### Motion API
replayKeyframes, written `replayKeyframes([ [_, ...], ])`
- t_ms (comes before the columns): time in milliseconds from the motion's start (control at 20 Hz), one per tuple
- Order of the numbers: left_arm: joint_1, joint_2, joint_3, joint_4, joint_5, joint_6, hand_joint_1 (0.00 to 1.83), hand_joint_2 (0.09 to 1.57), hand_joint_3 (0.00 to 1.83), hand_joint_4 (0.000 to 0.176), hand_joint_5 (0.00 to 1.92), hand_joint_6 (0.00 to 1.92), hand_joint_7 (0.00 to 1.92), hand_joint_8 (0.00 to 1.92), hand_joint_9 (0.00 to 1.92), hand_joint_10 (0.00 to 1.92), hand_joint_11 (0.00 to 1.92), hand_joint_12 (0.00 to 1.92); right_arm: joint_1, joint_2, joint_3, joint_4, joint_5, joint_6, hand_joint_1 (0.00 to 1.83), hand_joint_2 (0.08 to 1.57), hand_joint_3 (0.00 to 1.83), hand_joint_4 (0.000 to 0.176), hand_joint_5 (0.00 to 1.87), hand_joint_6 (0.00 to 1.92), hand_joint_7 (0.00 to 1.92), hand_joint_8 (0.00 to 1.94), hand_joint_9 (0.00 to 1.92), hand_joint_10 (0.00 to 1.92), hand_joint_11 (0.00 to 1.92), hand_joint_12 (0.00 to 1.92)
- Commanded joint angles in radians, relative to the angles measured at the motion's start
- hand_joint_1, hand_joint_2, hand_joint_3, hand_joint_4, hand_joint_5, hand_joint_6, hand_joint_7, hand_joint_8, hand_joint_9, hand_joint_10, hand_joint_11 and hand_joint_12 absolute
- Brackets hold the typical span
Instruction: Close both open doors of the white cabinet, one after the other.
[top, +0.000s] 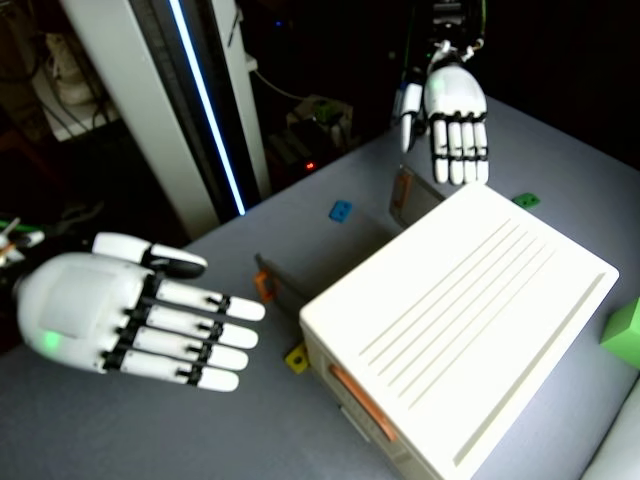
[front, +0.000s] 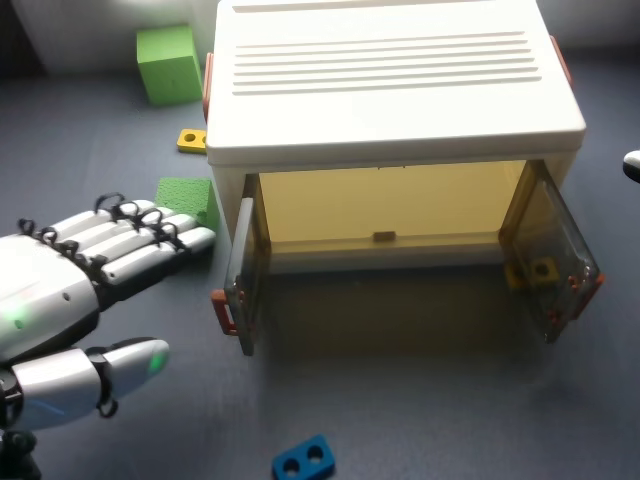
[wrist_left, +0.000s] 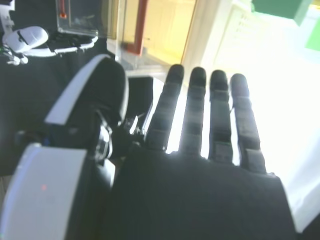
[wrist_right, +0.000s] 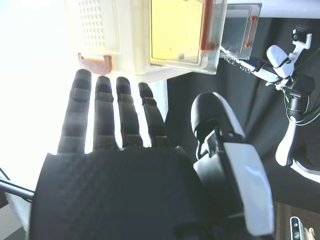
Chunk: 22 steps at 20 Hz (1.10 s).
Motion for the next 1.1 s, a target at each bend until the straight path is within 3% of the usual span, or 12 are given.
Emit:
replayKeyframes([
  [0, -0.014, -0.005, 0.003, 0.000, -0.095, -0.005, 0.00, 1.57, 0.12, 0.000, 0.03, 0.00, 0.00, 0.00, 0.01, 0.00, 0.00, 0.09, 0.004, 0.000, 0.005, 0.031, 0.116, 0.007, 0.00, 1.45, 0.00, 0.023, 0.07, 0.00, 0.07, 0.00, 0.05, 0.00, 0.11, 0.00],
  [100, -0.020, -0.006, 0.006, 0.010, -0.089, -0.012, 0.00, 1.57, 0.11, 0.000, 0.01, 0.00, 0.00, 0.00, 0.00, 0.00, 0.00, 0.01, 0.004, -0.002, 0.005, 0.031, 0.116, 0.007, 0.00, 1.45, 0.00, 0.017, 0.08, 0.01, 0.07, 0.01, 0.06, 0.00, 0.11, 0.01],
  [150, -0.022, -0.006, 0.006, 0.016, -0.085, -0.016, 0.00, 1.57, 0.08, 0.000, 0.03, 0.01, 0.00, 0.00, 0.00, 0.00, 0.00, 0.00, 0.004, -0.003, 0.005, 0.031, 0.116, 0.007, 0.00, 1.45, 0.00, 0.025, 0.08, 0.01, 0.07, 0.00, 0.05, 0.00, 0.11, 0.00],
  [450, -0.035, -0.015, 0.009, 0.040, -0.075, -0.026, 0.00, 1.57, 0.04, 0.000, 0.02, 0.00, 0.00, 0.00, 0.00, 0.00, 0.00, 0.00, 0.004, -0.004, 0.006, 0.031, 0.116, 0.008, 0.00, 1.45, 0.00, 0.022, 0.08, 0.00, 0.06, 0.00, 0.04, 0.00, 0.10, 0.00],
  [700, -0.051, -0.029, 0.016, 0.061, -0.059, -0.039, 0.00, 1.53, 0.00, 0.000, 0.01, 0.00, 0.00, 0.00, 0.00, 0.00, 0.00, 0.00, 0.004, -0.006, 0.007, 0.032, 0.117, 0.009, 0.00, 1.44, 0.00, 0.043, 0.08, 0.00, 0.07, 0.00, 0.05, 0.00, 0.10, 0.00],
  [800, -0.055, -0.038, 0.020, 0.065, -0.055, -0.043, 0.00, 1.53, 0.00, 0.000, 0.02, 0.01, 0.00, 0.00, 0.00, 0.00, 0.00, 0.00, 0.004, -0.006, 0.007, 0.033, 0.117, 0.009, 0.00, 1.44, 0.00, 0.031, 0.09, 0.00, 0.08, 0.01, 0.06, 0.01, 0.11, 0.01],
  [1050, -0.069, -0.057, 0.030, 0.090, -0.039, -0.064, 0.00, 1.52, 0.00, 0.000, 0.02, 0.01, 0.00, 0.00, 0.00, 0.00, 0.00, 0.00, 0.004, -0.009, 0.011, 0.034, 0.117, 0.009, 0.00, 1.43, 0.00, 0.053, 0.07, 0.00, 0.06, 0.00, 0.05, 0.00, 0.09, 0.00],
])
